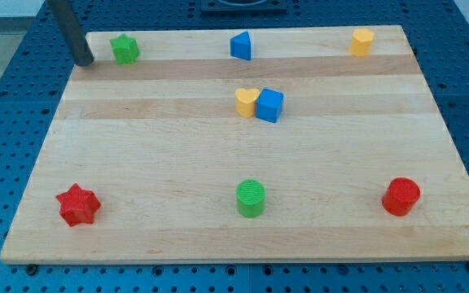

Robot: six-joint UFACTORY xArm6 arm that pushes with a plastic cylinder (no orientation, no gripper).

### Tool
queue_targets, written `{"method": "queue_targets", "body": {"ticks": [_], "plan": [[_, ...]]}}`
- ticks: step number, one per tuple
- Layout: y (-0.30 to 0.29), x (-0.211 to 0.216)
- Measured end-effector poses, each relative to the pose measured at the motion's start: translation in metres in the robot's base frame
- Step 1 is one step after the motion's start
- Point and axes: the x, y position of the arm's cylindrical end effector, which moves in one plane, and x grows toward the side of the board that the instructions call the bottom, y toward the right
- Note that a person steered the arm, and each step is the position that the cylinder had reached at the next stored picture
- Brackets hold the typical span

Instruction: Move green star to top left

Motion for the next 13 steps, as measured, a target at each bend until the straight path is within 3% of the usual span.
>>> {"method": "queue_targets", "body": {"ticks": [1,4,6,11,13], "plan": [[0.014,-0.016],[0.112,-0.008],[0.135,-0.018],[0.256,-0.028],[0.261,-0.013]]}}
